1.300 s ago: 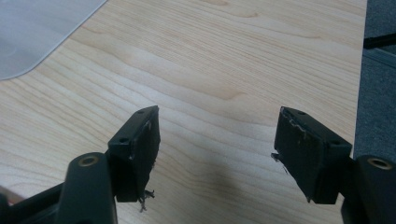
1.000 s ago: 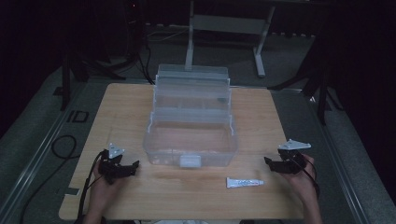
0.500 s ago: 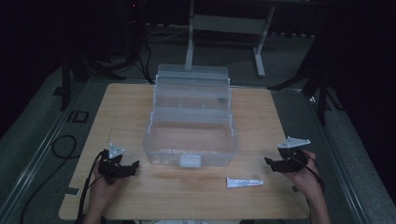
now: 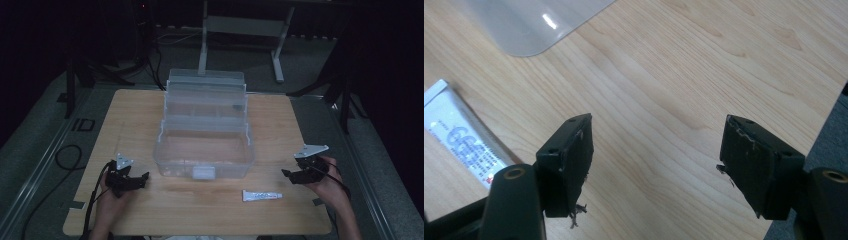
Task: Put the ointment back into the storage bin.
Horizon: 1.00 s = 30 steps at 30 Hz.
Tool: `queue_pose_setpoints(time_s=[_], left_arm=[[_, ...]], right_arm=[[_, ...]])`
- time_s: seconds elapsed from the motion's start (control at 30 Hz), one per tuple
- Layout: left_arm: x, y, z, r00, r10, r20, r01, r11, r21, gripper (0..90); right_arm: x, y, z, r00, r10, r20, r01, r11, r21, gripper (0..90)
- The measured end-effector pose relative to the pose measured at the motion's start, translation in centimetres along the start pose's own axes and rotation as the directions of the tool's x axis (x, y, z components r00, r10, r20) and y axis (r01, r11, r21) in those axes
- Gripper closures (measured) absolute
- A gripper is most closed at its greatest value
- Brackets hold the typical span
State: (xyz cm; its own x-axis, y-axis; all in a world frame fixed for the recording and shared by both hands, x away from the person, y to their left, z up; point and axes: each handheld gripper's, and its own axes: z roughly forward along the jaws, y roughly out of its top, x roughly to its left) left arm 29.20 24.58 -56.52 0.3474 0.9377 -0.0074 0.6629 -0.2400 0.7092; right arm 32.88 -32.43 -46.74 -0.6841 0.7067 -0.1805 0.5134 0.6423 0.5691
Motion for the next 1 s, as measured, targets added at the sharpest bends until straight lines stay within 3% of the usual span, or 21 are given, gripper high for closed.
queue_pose_setpoints(time_s=[0.37,1.0], left_arm=[[0.0,0.0,0.0,1.0,0.001,0.0,-0.001,1.0,0.001,14.4],[0.0,0.0,0.0,1.0,0.002,0.0,-0.002,1.0,0.001,14.5]], right_arm=[[0.6,1.1,-0.2,0.9961,-0.074,-0.047,0.076,0.997,0.03,29.2],[1.5,2.7,-0.7,0.9749,-0.202,-0.094,0.208,0.976,0.059,29.5]])
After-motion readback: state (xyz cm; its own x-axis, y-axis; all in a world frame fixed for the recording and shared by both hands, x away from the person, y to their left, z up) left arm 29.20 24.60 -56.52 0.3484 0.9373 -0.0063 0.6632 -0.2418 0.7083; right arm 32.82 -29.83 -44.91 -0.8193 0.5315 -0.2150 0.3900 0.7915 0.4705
